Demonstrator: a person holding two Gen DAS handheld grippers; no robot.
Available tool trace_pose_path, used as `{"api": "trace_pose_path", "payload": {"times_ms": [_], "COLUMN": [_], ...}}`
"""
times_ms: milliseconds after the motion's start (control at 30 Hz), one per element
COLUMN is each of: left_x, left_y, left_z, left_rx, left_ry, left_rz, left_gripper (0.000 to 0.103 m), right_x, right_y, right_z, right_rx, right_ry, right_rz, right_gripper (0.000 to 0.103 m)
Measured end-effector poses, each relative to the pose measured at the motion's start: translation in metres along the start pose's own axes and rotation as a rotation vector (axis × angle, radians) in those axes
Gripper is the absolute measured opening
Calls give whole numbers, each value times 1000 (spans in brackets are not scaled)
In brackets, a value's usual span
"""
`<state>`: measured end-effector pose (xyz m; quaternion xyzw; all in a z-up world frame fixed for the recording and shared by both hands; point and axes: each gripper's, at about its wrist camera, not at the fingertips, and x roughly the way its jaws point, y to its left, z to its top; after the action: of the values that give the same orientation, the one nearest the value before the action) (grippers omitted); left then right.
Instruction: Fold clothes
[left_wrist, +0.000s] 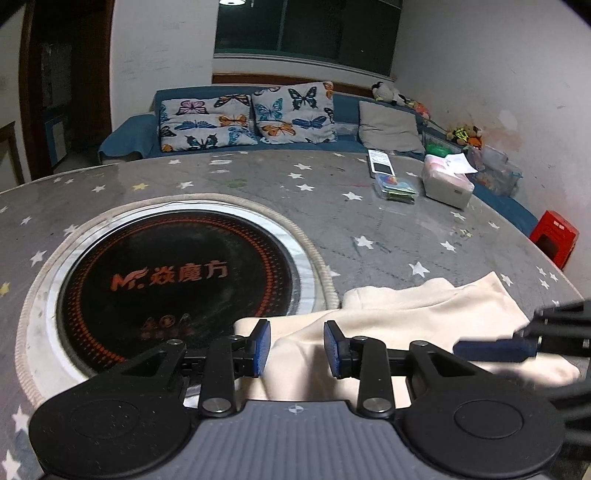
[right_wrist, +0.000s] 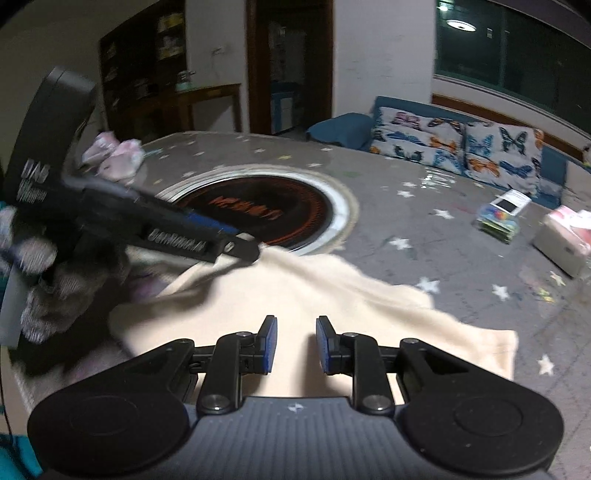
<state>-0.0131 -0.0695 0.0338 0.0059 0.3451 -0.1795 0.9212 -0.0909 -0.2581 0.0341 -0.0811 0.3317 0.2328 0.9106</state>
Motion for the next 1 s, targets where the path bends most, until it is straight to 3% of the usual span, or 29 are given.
{"api": "trace_pose_path", "payload": {"times_ms": [233,433,567,767,900,1000], "left_x": [-22,-38,-53,-61,-57,-57], "left_y": [22,28,20,0,-15,-18], "left_z": [-8,-15,-20,-32,-43,-48], "left_rx": [-72,-105,-91,-58,-8,7], "left_ry": [-20,-32,-56,-49,-26,-16], "left_rz": [25,16,-24,-89,-98,-97], "left_gripper": [37,37,37,35,35,35], "right_x": [-4,-7,-29,-48,-46,-58], "right_y": [38,55,46,16,8,5], "right_z": [-6,-11,-13,-31,-47,-44], "right_rx": [-62,-115,-65,51,99,102], "right_ry": [-13,-33,-62,-47,-14,-40], "right_rz": [57,28,24,-64,-67,-74], "right_gripper": [23,24,24,24,22,21]}}
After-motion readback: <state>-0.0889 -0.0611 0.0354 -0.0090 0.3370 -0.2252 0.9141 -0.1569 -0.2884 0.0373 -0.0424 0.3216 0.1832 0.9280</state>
